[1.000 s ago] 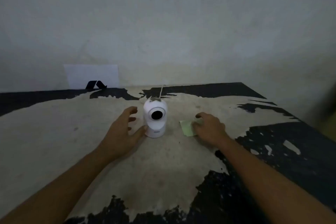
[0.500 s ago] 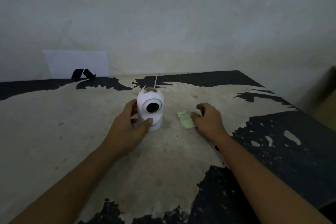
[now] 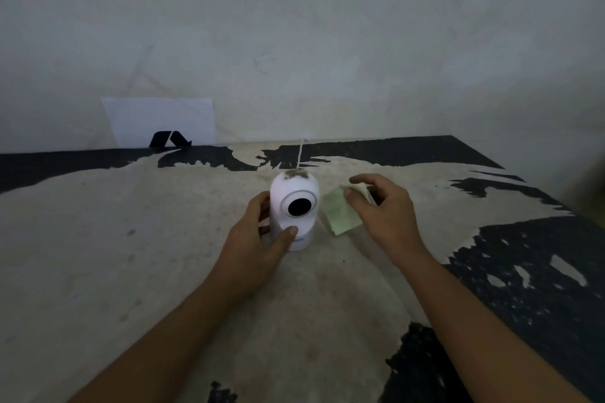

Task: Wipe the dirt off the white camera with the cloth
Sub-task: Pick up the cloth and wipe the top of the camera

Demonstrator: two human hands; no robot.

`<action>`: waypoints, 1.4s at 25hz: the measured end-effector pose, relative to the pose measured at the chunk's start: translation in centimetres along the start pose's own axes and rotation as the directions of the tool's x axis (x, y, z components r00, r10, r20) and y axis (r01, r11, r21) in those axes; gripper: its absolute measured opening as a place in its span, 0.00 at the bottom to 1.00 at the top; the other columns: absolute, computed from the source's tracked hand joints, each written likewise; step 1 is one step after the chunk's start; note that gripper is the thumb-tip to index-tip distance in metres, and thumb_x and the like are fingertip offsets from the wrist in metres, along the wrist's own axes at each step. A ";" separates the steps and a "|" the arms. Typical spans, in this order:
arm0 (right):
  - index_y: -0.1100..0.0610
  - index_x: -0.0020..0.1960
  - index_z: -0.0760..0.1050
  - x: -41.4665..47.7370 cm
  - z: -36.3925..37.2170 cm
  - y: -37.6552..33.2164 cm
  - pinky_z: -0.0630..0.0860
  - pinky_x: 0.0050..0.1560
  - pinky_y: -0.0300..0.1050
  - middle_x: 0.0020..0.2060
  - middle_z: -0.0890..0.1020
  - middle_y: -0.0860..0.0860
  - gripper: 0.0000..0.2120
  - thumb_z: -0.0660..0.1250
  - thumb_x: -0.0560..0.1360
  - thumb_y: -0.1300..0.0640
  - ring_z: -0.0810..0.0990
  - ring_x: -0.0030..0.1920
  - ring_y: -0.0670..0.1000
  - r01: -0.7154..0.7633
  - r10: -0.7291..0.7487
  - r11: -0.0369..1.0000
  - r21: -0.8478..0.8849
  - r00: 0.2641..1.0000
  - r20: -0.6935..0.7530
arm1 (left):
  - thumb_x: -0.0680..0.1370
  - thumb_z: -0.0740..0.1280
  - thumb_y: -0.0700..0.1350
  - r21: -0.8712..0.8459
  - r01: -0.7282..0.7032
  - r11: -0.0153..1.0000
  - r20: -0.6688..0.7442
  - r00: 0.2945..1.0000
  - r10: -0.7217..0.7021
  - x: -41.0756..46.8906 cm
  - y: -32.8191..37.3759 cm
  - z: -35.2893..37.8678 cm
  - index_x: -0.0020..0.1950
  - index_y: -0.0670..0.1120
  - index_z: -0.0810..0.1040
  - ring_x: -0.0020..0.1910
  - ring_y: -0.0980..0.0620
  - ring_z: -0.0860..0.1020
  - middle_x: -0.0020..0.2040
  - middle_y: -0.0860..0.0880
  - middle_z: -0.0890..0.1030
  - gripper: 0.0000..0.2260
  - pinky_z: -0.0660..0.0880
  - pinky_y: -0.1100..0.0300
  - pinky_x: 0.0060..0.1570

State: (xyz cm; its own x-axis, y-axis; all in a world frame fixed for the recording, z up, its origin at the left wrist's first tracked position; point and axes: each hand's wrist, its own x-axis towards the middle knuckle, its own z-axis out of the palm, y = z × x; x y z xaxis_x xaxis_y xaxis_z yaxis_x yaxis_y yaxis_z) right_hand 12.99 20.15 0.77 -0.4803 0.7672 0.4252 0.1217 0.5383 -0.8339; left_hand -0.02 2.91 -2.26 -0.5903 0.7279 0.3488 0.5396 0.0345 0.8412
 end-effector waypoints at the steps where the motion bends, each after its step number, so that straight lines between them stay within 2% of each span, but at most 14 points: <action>1: 0.50 0.51 0.79 0.0 0.4 -0.6 0.76 0.37 0.28 0.42 0.83 0.43 0.12 0.75 0.69 0.55 0.82 0.41 0.41 -0.062 0.061 0.994 0.088 0.998 0.015 | 0.71 0.69 0.54 0.001 -0.002 1.000 0.003 1.000 0.002 0.0 0.0 0.0 0.69 0.56 0.60 0.58 0.62 0.71 0.62 0.62 0.69 0.29 0.68 0.70 0.52; 4: 0.55 0.50 0.80 -0.1 1.5 -1.9 0.83 0.45 0.47 0.43 0.86 0.52 0.16 0.79 0.64 0.54 0.85 0.44 0.50 -0.294 0.264 0.887 0.355 0.955 0.133 | 0.71 0.68 0.56 -0.003 -0.006 1.000 0.014 1.000 0.006 0.0 -0.2 -0.1 0.68 0.58 0.60 0.57 0.65 0.70 0.61 0.63 0.69 0.29 0.68 0.73 0.50; 6: 0.56 0.46 0.83 -0.3 1.9 -2.2 0.82 0.50 0.55 0.43 0.86 0.54 0.11 0.77 0.66 0.55 0.84 0.47 0.57 -0.322 0.263 0.845 0.427 0.945 0.192 | 0.70 0.68 0.58 -0.005 -0.010 1.000 0.017 1.000 0.011 0.1 -0.2 -0.1 0.68 0.58 0.60 0.56 0.67 0.71 0.60 0.65 0.69 0.29 0.69 0.74 0.48; 8: 0.54 0.46 0.84 -0.8 2.2 -2.3 0.81 0.51 0.55 0.44 0.86 0.53 0.09 0.75 0.68 0.52 0.84 0.49 0.56 -0.287 0.207 0.837 0.466 0.954 0.217 | 0.68 0.66 0.60 -0.008 -0.014 1.000 0.019 1.000 0.014 0.1 0.0 -0.1 0.66 0.61 0.59 0.54 0.72 0.70 0.57 0.70 0.68 0.29 0.69 0.76 0.46; 12: 0.48 0.48 0.82 -1.8 3.0 -2.0 0.81 0.50 0.51 0.45 0.86 0.48 0.16 0.70 0.66 0.39 0.83 0.49 0.50 -0.244 0.132 0.856 0.456 0.956 0.263 | 0.67 0.65 0.62 -0.005 0.000 1.000 0.030 1.000 0.000 0.3 0.0 -0.2 0.64 0.65 0.58 0.52 0.75 0.68 0.55 0.73 0.67 0.28 0.68 0.74 0.48; 15: 0.46 0.49 0.81 -1.9 3.2 -1.6 0.82 0.50 0.52 0.46 0.85 0.47 0.13 0.68 0.68 0.41 0.83 0.48 0.48 -0.251 0.114 0.838 0.485 0.949 0.294 | 0.65 0.64 0.64 0.006 0.013 1.000 0.040 0.999 -0.014 0.5 -0.1 -0.2 0.61 0.69 0.57 0.51 0.78 0.68 0.54 0.74 0.66 0.27 0.68 0.77 0.44; 18: 0.42 0.51 0.81 -1.7 2.8 -1.3 0.81 0.49 0.42 0.48 0.85 0.42 0.07 0.68 0.74 0.49 0.83 0.50 0.44 -0.160 0.071 0.899 0.408 0.972 0.223 | 0.65 0.65 0.64 -0.001 0.012 1.000 0.043 0.999 -0.011 0.5 -0.2 -0.3 0.58 0.72 0.57 0.52 0.81 0.66 0.54 0.74 0.67 0.25 0.67 0.82 0.41; 20: 0.40 0.52 0.78 -1.9 2.7 -1.0 0.80 0.46 0.34 0.48 0.84 0.38 0.10 0.69 0.75 0.55 0.82 0.49 0.41 -0.044 0.005 0.944 0.326 0.993 0.117 | 0.65 0.65 0.64 -0.003 0.017 1.000 0.045 0.999 -0.017 0.6 -0.2 -0.3 0.57 0.73 0.57 0.52 0.81 0.66 0.54 0.73 0.68 0.25 0.67 0.83 0.41; 22: 0.43 0.55 0.75 -2.2 2.8 -1.0 0.80 0.45 0.33 0.47 0.84 0.39 0.14 0.70 0.74 0.57 0.83 0.49 0.41 0.065 -0.066 0.962 0.265 0.998 -0.004 | 0.65 0.65 0.65 -0.007 0.025 1.000 0.052 0.998 -0.024 0.6 -0.3 -0.4 0.57 0.74 0.57 0.53 0.80 0.67 0.54 0.73 0.68 0.25 0.67 0.83 0.40; 25: 0.50 0.59 0.77 -2.1 2.8 -1.5 0.78 0.52 0.32 0.51 0.83 0.40 0.15 0.70 0.74 0.61 0.81 0.53 0.40 0.309 -0.299 0.946 0.102 0.948 -0.107 | 0.64 0.65 0.66 -0.011 0.027 1.000 0.053 0.998 -0.027 0.7 -0.3 -0.5 0.56 0.75 0.56 0.51 0.82 0.66 0.54 0.75 0.67 0.25 0.66 0.84 0.40; 27: 0.55 0.57 0.79 -1.5 2.6 -1.9 0.77 0.55 0.33 0.51 0.82 0.45 0.15 0.70 0.73 0.66 0.80 0.54 0.40 0.422 -0.421 0.907 -0.006 0.903 -0.084 | 0.63 0.65 0.66 -0.009 0.030 1.000 0.050 0.998 -0.030 0.7 -0.2 -0.4 0.55 0.76 0.56 0.50 0.83 0.65 0.53 0.76 0.65 0.25 0.64 0.85 0.39; 29: 0.58 0.56 0.80 -1.2 2.4 -1.9 0.73 0.56 0.30 0.52 0.80 0.48 0.13 0.69 0.73 0.67 0.77 0.55 0.38 0.478 -0.480 0.876 -0.057 0.877 -0.014 | 0.64 0.66 0.64 -0.009 0.032 0.999 0.043 0.999 -0.032 0.8 -0.2 -0.4 0.55 0.76 0.56 0.49 0.84 0.65 0.53 0.76 0.65 0.25 0.64 0.86 0.39; 33: 0.62 0.59 0.78 -1.9 2.8 -1.5 0.72 0.55 0.28 0.52 0.80 0.51 0.14 0.68 0.76 0.57 0.77 0.55 0.39 0.522 -0.522 0.852 -0.040 0.853 0.024 | 0.64 0.66 0.63 -0.014 0.030 0.999 0.029 0.999 -0.030 0.9 -0.4 -0.3 0.56 0.73 0.58 0.49 0.83 0.66 0.53 0.73 0.67 0.25 0.64 0.85 0.39; 35: 0.62 0.58 0.79 -1.6 2.9 -1.4 0.73 0.53 0.28 0.50 0.82 0.53 0.13 0.67 0.76 0.57 0.78 0.52 0.42 0.514 -0.515 0.856 -0.048 0.857 0.004 | 0.64 0.66 0.64 -0.023 0.035 0.999 0.030 0.999 -0.034 0.9 -0.5 -0.3 0.56 0.72 0.59 0.50 0.83 0.66 0.53 0.73 0.68 0.25 0.65 0.85 0.39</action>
State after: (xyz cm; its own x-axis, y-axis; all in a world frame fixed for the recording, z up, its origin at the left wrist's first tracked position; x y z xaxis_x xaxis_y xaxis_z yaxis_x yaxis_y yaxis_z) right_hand 11.09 17.11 0.25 -0.4780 0.3792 0.7923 -0.1012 0.8722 -0.4785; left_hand -0.95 3.31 -2.22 -0.5899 0.7467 0.3074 0.5050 0.0441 0.8620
